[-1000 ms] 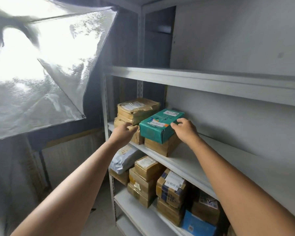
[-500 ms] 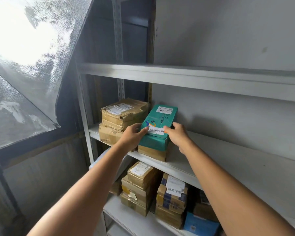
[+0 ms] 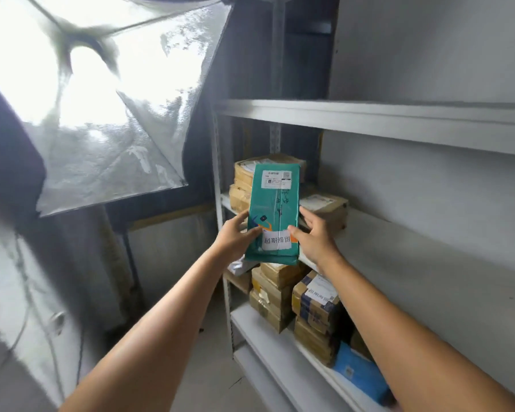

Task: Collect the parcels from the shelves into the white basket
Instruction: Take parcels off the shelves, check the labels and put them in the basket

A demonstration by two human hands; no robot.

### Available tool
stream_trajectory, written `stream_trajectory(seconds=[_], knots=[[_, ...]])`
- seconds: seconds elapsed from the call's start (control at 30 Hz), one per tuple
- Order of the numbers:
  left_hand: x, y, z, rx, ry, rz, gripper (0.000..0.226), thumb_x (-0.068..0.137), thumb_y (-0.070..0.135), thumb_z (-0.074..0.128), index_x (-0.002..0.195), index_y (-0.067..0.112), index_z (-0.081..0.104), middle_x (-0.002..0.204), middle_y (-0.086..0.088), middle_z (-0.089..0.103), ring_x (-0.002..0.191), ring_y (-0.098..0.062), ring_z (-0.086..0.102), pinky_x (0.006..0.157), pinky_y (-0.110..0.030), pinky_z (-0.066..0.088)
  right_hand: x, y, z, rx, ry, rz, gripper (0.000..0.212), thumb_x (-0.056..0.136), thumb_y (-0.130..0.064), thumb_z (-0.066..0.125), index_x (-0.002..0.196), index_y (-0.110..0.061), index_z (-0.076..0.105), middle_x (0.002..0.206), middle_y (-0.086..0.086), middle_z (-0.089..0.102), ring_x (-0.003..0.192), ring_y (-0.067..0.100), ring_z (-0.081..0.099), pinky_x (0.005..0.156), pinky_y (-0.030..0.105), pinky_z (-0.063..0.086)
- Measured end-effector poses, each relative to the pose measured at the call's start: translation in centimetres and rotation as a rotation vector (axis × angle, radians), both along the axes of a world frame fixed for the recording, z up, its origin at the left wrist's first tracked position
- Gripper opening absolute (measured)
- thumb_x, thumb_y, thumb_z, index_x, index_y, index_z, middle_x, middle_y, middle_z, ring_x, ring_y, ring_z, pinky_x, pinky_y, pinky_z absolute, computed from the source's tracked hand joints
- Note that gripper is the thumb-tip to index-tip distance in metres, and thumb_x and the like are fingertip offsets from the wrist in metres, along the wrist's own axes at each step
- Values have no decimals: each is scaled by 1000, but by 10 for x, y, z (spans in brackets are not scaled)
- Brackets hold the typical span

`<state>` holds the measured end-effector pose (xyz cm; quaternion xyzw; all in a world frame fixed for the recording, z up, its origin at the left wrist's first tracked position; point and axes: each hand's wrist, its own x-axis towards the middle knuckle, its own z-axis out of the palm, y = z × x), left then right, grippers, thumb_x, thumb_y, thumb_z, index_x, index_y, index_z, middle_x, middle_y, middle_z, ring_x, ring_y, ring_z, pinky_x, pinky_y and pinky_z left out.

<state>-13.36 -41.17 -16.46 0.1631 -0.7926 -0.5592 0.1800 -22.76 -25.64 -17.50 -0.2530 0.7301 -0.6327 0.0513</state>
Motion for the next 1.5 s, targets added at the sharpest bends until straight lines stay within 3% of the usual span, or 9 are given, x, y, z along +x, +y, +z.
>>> stream_trajectory(seconds=[0.2, 0.43, 0.63, 0.8, 0.9, 1.03, 1.13, 1.33, 1.5], knots=[[112, 11, -17, -4, 8, 226, 42, 92, 9, 61, 130, 25, 54, 112, -4, 70, 102, -21, 67, 90, -46, 54, 76, -19, -14, 59, 63, 220, 59, 92, -5, 60, 146, -14, 39, 145, 4, 47, 126, 12, 47, 94, 24, 47], [254, 26, -38, 43, 82, 482, 63, 87, 11, 68, 144, 19, 41, 133, -10, 57, 123, -27, 54, 99, -51, 47, 192, -41, -26, -10, 28, 535, 55, 91, -2, 61, 141, -22, 47, 121, -6, 62, 110, 10, 60, 73, 20, 57], [363, 51, -78, 104, 95, 667, 62, 86, 17, 69, 141, 25, 42, 128, 2, 59, 114, -17, 56, 96, -45, 50, 288, -36, -62, 37, -6, 709, 59, 90, -5, 65, 141, -27, 48, 128, -7, 61, 120, 13, 56, 85, 36, 58], [436, 87, -123, 139, 25, 861, 64, 88, 15, 67, 144, 26, 38, 123, 13, 52, 110, -9, 52, 84, -24, 54, 356, -21, -103, 151, -49, 849, 64, 89, -6, 65, 143, -34, 43, 107, -34, 52, 118, 3, 44, 72, 18, 53], [472, 115, -145, 165, 23, 951, 60, 90, 4, 62, 143, 22, 40, 132, 2, 56, 104, -9, 60, 76, -17, 54, 389, -15, -126, 182, -57, 943, 63, 89, -6, 65, 143, -29, 43, 118, -24, 57, 121, 6, 49, 78, 16, 54], [516, 163, -168, 121, -95, 1147, 61, 90, 10, 63, 145, 15, 36, 135, -7, 55, 121, -24, 55, 101, -43, 47, 432, 0, -153, 241, -34, 1116, 59, 90, -8, 65, 141, -30, 46, 122, -18, 60, 121, 9, 53, 92, 33, 54], [541, 209, -184, 117, -142, 1274, 56, 91, 9, 62, 142, 17, 41, 131, -4, 58, 116, -18, 57, 98, -34, 48, 462, 18, -177, 314, -24, 1267, 58, 90, -9, 65, 141, -30, 46, 124, -11, 62, 119, 13, 55, 88, 41, 57], [583, 300, -224, 198, -152, 1503, 57, 92, 8, 60, 142, 29, 41, 122, 16, 52, 115, -7, 48, 84, -15, 44, 519, 68, -220, 406, -5, 1476, 56, 88, -9, 67, 138, -28, 49, 113, -12, 61, 84, -3, 60, 54, 11, 51], [630, 351, -251, 306, -106, 1681, 57, 92, 11, 60, 139, 40, 42, 124, 20, 53, 115, -3, 46, 79, -20, 51, 582, 89, -246, 454, 42, 1661, 50, 88, -10, 67, 133, -27, 53, 115, -9, 61, 100, 8, 60, 54, 8, 49]])
